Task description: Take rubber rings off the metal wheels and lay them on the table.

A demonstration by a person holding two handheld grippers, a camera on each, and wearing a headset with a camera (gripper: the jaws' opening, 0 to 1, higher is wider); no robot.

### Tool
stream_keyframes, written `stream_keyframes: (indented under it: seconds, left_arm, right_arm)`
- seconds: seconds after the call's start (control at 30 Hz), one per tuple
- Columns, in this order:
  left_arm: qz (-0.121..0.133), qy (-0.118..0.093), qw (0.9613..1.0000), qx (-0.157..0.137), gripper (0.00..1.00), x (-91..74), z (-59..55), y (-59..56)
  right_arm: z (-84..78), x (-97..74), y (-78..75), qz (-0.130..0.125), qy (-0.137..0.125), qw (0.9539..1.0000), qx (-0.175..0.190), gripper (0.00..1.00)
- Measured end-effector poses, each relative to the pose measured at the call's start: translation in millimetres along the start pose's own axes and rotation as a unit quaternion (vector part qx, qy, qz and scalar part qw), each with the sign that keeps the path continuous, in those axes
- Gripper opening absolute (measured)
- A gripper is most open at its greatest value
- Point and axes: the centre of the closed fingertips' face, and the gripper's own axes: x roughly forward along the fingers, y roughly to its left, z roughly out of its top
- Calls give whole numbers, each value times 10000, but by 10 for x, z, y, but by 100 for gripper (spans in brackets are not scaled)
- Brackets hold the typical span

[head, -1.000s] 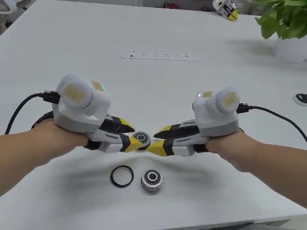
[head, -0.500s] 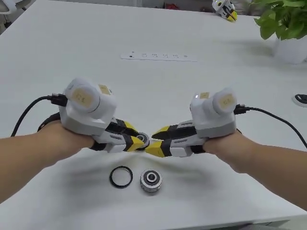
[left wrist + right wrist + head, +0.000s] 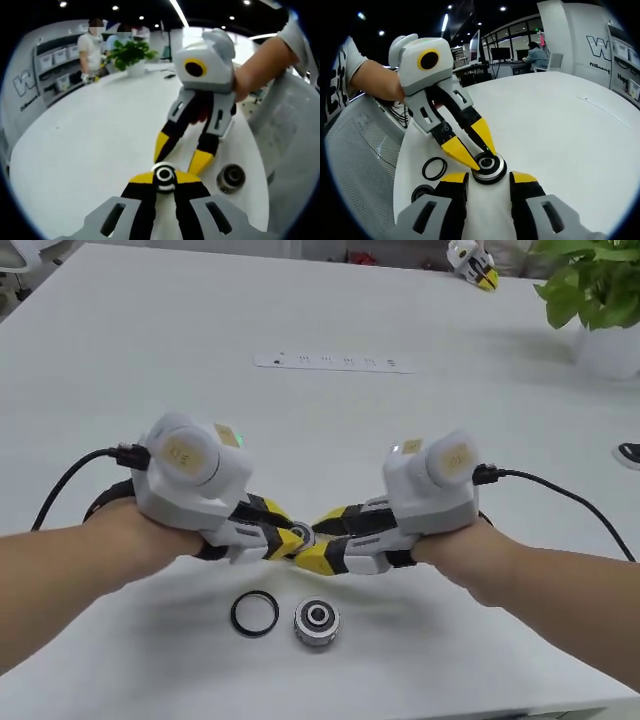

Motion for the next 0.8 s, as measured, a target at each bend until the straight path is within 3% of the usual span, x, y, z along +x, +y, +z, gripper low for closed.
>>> stream_keyframes:
  seconds: [0.6,0.8]
  left_arm:
    - [56,10,10000,-9,14,-16,5,-24]
    - [56,31,10000,47,14,-22,7,-33]
  right_arm:
    - [-9,-56,33,-40,37,9998,-178,21]
    - [-57,-94,15,-20,102,9998,-172,13]
